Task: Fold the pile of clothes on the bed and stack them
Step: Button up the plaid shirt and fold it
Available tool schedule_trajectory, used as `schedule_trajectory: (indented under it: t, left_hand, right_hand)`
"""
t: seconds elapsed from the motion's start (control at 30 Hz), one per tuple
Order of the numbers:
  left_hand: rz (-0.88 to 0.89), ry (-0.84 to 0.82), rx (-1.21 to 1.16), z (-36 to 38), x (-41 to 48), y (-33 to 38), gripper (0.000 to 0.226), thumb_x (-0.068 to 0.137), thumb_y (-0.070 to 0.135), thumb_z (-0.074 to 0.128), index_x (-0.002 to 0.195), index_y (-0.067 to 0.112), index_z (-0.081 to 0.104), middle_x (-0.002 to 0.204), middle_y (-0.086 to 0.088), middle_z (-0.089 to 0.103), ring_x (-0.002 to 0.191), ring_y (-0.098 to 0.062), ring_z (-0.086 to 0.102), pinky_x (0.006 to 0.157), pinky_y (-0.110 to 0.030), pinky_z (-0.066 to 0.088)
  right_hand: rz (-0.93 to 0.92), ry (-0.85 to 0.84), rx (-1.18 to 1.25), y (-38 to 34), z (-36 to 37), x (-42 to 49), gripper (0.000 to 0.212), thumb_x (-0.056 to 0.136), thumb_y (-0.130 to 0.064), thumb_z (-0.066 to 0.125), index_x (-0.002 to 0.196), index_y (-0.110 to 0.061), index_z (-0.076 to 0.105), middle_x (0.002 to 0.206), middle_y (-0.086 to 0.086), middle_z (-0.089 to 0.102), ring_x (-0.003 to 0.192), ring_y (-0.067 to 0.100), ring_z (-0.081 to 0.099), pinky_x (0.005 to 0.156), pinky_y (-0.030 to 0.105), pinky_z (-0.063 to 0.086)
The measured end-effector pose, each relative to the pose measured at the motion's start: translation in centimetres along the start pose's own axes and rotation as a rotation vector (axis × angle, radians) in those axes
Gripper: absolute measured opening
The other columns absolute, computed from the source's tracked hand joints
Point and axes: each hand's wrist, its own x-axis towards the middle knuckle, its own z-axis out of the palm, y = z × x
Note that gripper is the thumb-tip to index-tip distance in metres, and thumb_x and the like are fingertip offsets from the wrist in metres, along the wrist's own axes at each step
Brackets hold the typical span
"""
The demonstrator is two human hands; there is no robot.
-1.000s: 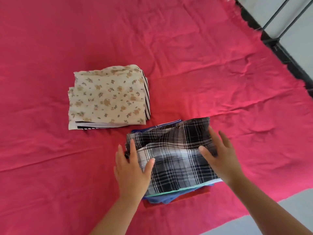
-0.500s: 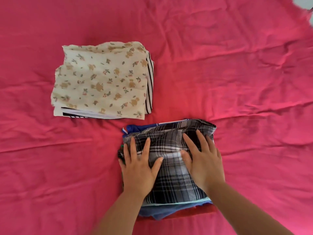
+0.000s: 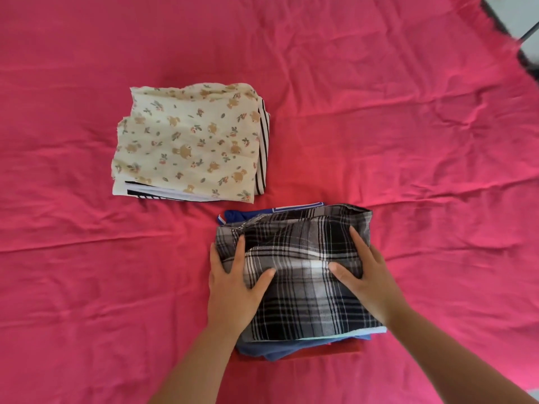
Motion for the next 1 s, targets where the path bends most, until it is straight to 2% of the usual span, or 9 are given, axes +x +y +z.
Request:
schedule_trajectory:
  t: [0.13,0.3,0.47,0.63,0.77,0.87,0.93,1.0]
  left_hand:
    - [-0.042,-0.007,0.065,1.0,0.8,-0.3,0.093,0.057,0.088,0.024,0.139,0.057,-0.005,0.155,-0.001,-0.014,0.142,-0.032,0.006,0.110,-0.045,0.024]
    - [-0.052,-0.012,0.110,1.2,0.7,-0.7,0.092,0.058,0.089,0.023,0.139,0.056,-0.005,0.155,-0.010,-0.006,0.141,-0.035,0.010,0.109,-0.045,0.027]
    - [-0.070,-0.024,0.093,0.8,0.7,-0.8,0.093,0.056,0.089,0.025,0.139,0.057,-0.003,0.155,-0.012,-0.001,0.141,-0.033,0.018,0.108,-0.045,0.030]
    - [-0.087,-0.045,0.016,0.7,1.0,-0.7,0.093,0.056,0.087,0.032,0.137,0.060,-0.003,0.155,-0.012,0.000,0.137,-0.031,0.030,0.100,-0.040,0.039]
    - [-0.079,-0.064,-0.045,0.8,1.2,-1.1,0.089,0.064,0.077,0.046,0.138,0.059,-0.002,0.155,-0.013,0.000,0.142,-0.026,0.017,0.105,-0.039,0.034]
    - [-0.066,-0.050,-0.048,0.8,1.3,-1.2,0.088,0.067,0.072,0.052,0.139,0.058,0.002,0.155,-0.012,0.002,0.142,-0.025,0.019,0.104,-0.039,0.034]
    - [-0.056,-0.032,-0.063,0.5,1.4,-1.1,0.087,0.069,0.067,0.058,0.139,0.057,0.008,0.154,-0.013,0.005,0.141,-0.024,0.020,0.105,-0.038,0.033]
    - [-0.054,-0.025,-0.098,0.1,1.2,-1.0,0.086,0.071,0.061,0.064,0.140,0.055,0.013,0.154,-0.013,0.009,0.142,-0.022,0.018,0.107,-0.036,0.030]
  right_hand:
    - [0.005,-0.056,-0.035,0.0,-0.1,0.9,0.099,0.055,-0.079,0.048,0.142,-0.051,0.010,0.148,0.001,0.025,0.137,0.018,0.028,0.110,0.033,0.024]
    - [0.026,-0.111,-0.059,0.1,0.2,1.0,0.104,0.051,-0.077,0.053,0.141,-0.053,0.007,0.144,0.006,0.027,0.134,0.022,0.033,0.110,0.031,0.023]
    - [0.032,-0.205,-0.057,-0.1,0.3,1.2,0.107,0.048,-0.078,0.059,0.136,-0.062,-0.001,0.147,0.007,0.020,0.132,0.027,0.035,0.109,0.036,0.024]
    - [0.046,-0.179,-0.020,0.1,0.7,1.5,0.107,0.048,-0.074,0.062,0.135,-0.062,0.002,0.141,0.013,0.026,0.132,0.027,0.032,0.110,0.039,0.024]
    - [0.016,-0.164,0.040,0.3,1.2,1.5,0.106,0.052,-0.068,0.066,0.137,-0.060,0.004,0.144,0.007,0.029,0.130,0.017,0.031,0.106,0.034,0.024]
    - [-0.002,-0.146,0.074,0.5,1.3,1.6,0.101,0.061,-0.055,0.075,0.138,-0.058,0.010,0.143,0.003,0.031,0.117,0.009,0.032,0.104,0.033,0.024]
    - [0.008,-0.123,0.119,0.4,1.3,1.5,0.097,0.066,-0.043,0.079,0.138,-0.057,0.016,0.140,0.003,0.036,0.117,0.009,0.035,0.104,0.031,0.024]
    - [0.018,-0.114,0.140,0.0,1.3,1.1,0.095,0.067,-0.035,0.079,0.138,-0.054,0.020,0.134,0.007,0.041,0.120,0.016,0.041,0.110,0.036,0.027]
